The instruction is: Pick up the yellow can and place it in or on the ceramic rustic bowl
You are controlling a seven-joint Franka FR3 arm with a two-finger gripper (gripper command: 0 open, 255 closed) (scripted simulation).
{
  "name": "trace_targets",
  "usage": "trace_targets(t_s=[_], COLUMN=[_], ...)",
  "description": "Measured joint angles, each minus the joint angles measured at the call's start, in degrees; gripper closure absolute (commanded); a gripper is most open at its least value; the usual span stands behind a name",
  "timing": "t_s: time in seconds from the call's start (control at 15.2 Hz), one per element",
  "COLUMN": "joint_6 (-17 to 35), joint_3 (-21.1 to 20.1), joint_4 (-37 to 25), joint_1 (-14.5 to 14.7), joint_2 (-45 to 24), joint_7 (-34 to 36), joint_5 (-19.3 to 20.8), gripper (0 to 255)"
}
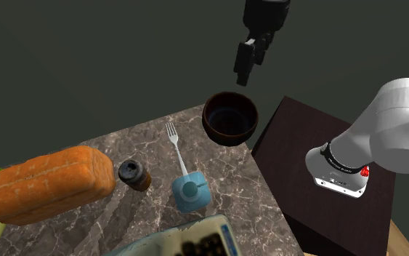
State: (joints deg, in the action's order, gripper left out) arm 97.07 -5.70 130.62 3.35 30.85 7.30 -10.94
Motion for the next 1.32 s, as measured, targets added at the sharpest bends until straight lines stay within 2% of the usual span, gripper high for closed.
trace_targets(t_s=[0.66, 1.06, 1.32], joint_6=[8.66, 12.33, 12.52], joint_3=[-8.72, -13.08, -15.12], joint_4=[-9.79, -18.33, -26.33], joint_1=[3.54, 5.89, 8.15], joint_2=[-16.87, -28.69, -37.08], joint_7=[7.41, 12.79, 16.71], joint_5=[0.28, 3.78, 7.4], gripper=[0, 0, 0])
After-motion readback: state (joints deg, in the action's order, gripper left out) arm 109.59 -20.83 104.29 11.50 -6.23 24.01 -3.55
